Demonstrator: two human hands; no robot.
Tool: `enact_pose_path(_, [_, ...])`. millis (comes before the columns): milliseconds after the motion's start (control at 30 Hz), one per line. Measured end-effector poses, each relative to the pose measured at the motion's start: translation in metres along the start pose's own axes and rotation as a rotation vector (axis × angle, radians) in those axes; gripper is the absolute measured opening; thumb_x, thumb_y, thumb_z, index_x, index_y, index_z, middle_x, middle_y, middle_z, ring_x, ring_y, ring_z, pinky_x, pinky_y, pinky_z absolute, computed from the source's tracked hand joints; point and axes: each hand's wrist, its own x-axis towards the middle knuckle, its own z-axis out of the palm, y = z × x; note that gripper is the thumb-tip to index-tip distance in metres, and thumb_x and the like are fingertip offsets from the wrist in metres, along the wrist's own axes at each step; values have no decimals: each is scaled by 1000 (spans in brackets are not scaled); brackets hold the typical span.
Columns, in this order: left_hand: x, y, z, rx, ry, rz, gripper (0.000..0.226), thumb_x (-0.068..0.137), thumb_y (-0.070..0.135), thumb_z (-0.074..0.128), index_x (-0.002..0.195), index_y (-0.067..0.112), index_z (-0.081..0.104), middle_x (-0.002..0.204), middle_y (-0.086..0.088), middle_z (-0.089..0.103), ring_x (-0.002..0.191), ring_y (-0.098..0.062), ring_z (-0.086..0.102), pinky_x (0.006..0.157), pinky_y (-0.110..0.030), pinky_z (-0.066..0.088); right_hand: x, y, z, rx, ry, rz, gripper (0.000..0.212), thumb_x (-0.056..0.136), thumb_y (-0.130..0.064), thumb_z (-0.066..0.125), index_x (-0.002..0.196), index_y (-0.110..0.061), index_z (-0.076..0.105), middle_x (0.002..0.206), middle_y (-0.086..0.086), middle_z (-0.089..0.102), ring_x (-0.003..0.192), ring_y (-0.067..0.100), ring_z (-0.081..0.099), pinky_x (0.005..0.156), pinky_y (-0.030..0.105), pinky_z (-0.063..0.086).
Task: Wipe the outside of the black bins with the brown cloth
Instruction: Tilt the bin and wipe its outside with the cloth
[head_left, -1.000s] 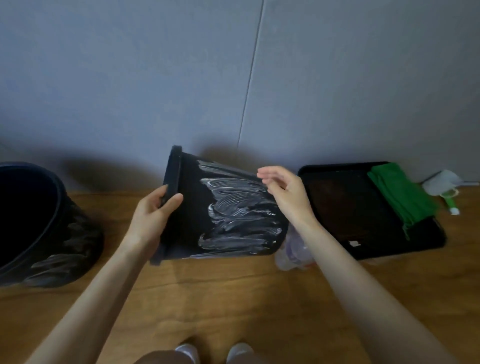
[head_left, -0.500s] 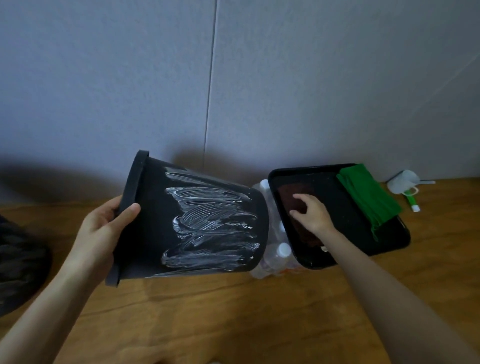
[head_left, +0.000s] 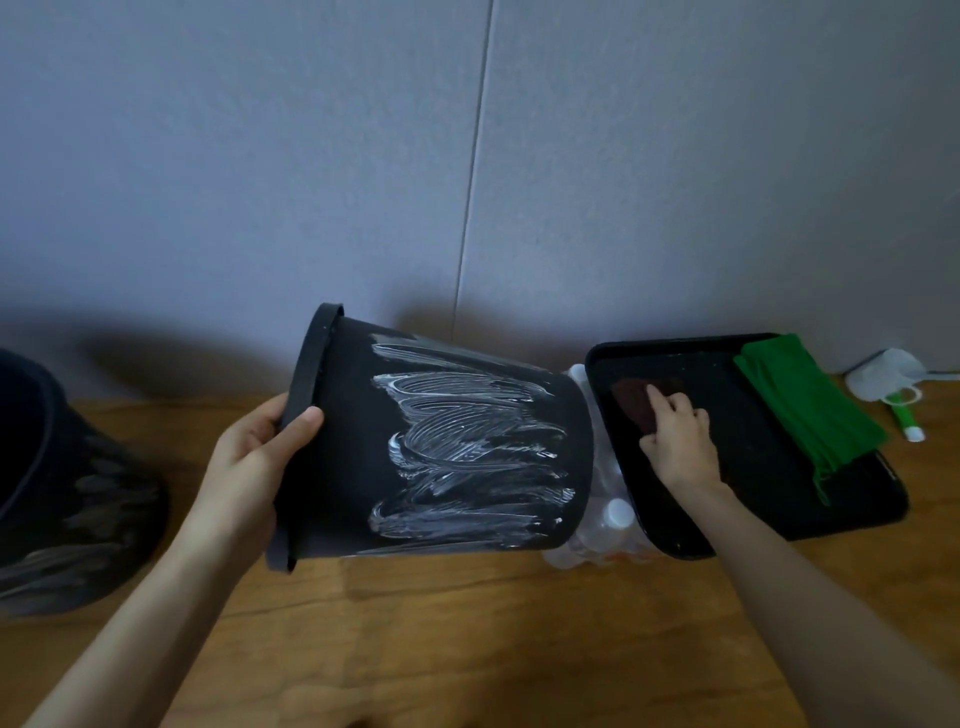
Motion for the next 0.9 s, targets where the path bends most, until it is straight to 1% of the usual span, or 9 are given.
enact_pose_path(133, [-7,6,-1,-28,-5,5,20,92,6,47,96,13,65,74,5,73,68,-7,68,55,-14,51,3,5,-8,239,175,1,43,88,-1,48,130,-9,53,124,19,49,108,38,45,93,42,40])
enact_pose_path(267, [-15,9,-2,-29,-3,2,21,91,5,47,97,13,65,74,5,73,68,-6,68,54,-13,50,-5,-8,-34,507,323,-56,39,86,4,46,122,-4,59,122,22,52,113,37,49,100,30,32])
enact_pose_path(367, [-18,8,-3,28,82,-3,24,89,4,49,89,19,68,74,7,73,71,-8,67,59,-19,52,-18,-37,-57,726,202,-85,36,91,-2,41,121,-13,58,122,6,55,115,19,49,95,22,34])
enact_pose_path(467, [-22,6,-6,108,161,-2,23,89,8,53,82,22,68,69,11,72,67,-5,64,57,-18,49,-32,-64,-68,894,63,-130,26,92,-6,42,103,-21,59,98,1,62,90,13,56,69,12,41])
enact_pose_path(533, [-27,8,-9,123,167,6,19,89,11,55,82,23,68,69,11,72,65,-3,65,55,-14,49,-44,-78,-69,957,34,-150,20,92,-6,44,96,-18,59,89,-1,62,79,7,57,66,12,40])
enact_pose_path(633, [-34,11,-11,126,170,-8,19,89,10,55,83,21,68,68,10,72,66,-7,65,53,-14,50,-60,-91,-65,926,32,-185,7,88,-10,55,91,-16,58,81,-6,62,79,11,58,71,27,42])
enact_pose_path(700, [-39,14,-8,123,167,-44,21,89,7,53,82,20,69,66,9,72,63,-8,65,54,-17,51,-74,-100,-62,794,18,-217,9,83,-19,64,90,-19,57,83,-6,62,81,14,57,72,29,41])
enact_pose_path(800, [-48,18,-3,119,147,-65,25,89,3,51,78,18,68,62,9,71,61,-9,65,58,-23,53,-98,-115,-52,444,96,-392,27,79,-39,58,95,-17,57,105,-4,60,99,18,52,90,41,39])
enact_pose_path(900, [-56,24,1,136,140,-30,27,88,1,52,75,18,67,60,11,70,59,-5,64,59,-22,53,-118,-132,-50,402,88,-527,28,80,-41,51,87,-14,49,133,5,50,124,27,41,103,48,33])
